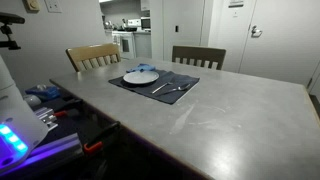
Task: Use the blue towel to wipe the plate
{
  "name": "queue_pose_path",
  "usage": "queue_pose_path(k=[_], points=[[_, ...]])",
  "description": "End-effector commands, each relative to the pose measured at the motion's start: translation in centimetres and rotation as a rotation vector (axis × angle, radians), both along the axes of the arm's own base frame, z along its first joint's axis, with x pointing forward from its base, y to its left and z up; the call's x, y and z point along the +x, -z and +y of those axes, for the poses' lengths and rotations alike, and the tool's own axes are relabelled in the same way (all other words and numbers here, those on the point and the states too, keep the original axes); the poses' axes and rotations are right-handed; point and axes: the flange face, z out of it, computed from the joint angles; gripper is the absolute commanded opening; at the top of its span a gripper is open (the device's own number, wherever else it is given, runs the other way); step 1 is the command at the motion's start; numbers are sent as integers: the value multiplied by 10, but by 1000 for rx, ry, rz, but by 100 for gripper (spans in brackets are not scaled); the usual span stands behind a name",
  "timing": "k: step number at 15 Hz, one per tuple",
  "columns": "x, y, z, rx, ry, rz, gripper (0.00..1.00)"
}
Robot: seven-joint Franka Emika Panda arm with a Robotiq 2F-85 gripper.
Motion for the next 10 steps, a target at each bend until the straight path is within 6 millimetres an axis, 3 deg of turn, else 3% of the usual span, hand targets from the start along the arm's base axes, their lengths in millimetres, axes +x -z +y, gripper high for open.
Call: queue_pose_path(k=[1, 10], points=[[0, -1, 0, 1, 0, 1, 100], [4, -1, 5, -4, -3, -11, 100]])
